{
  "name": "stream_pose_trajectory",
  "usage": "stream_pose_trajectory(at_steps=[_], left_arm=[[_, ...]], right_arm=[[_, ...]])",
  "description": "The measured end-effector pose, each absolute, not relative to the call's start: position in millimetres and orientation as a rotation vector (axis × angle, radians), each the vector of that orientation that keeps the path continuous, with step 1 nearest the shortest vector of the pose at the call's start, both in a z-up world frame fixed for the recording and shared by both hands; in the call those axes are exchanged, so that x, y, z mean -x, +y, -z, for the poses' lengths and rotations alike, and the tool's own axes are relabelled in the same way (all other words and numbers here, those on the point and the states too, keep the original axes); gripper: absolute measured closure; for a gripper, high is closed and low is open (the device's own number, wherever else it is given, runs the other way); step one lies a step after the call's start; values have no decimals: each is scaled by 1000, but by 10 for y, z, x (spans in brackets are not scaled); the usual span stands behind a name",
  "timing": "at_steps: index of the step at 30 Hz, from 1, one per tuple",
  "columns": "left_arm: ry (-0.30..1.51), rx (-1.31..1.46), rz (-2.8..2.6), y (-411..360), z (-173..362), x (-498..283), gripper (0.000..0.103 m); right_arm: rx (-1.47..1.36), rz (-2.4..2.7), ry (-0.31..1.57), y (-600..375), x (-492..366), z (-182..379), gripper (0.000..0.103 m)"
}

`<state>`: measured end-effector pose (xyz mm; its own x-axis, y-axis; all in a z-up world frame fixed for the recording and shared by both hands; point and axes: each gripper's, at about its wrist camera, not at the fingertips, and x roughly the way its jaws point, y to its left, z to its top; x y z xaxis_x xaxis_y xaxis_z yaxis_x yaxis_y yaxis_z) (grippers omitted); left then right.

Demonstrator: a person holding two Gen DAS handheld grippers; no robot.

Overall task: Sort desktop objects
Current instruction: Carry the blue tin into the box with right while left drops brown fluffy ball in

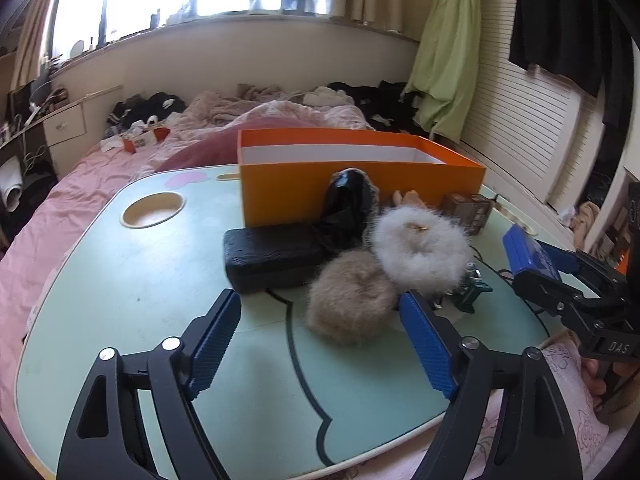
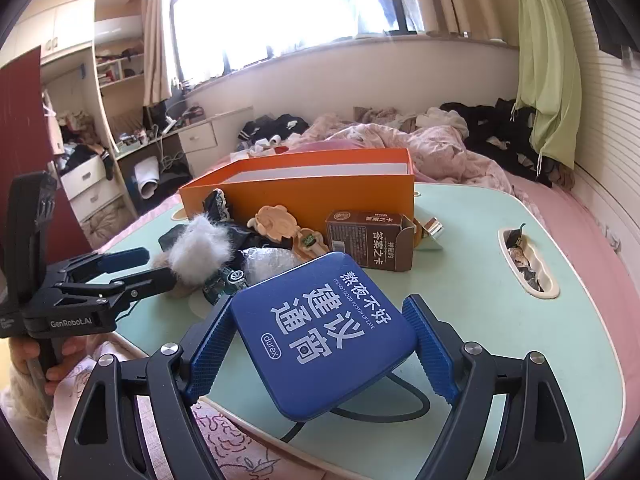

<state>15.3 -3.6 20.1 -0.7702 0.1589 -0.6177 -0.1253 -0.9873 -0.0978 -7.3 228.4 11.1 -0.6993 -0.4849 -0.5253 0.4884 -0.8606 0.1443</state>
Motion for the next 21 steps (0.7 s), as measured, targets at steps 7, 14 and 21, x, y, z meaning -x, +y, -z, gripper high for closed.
stream_pose_trajectory(at_steps=[7, 14, 21], left_arm=[[-50, 1035, -2752, 23, -136, -134, 66], [-99, 967, -2835, -186, -280, -316, 67], [-124, 778, -2940, -368, -749, -372, 67]], right_arm=[[-752, 2501, -5, 2353, 72, -112, 19], [-723, 2519, -9, 2395, 45, -167, 19], [-670, 2512, -53, 2388, 164, -480, 19]])
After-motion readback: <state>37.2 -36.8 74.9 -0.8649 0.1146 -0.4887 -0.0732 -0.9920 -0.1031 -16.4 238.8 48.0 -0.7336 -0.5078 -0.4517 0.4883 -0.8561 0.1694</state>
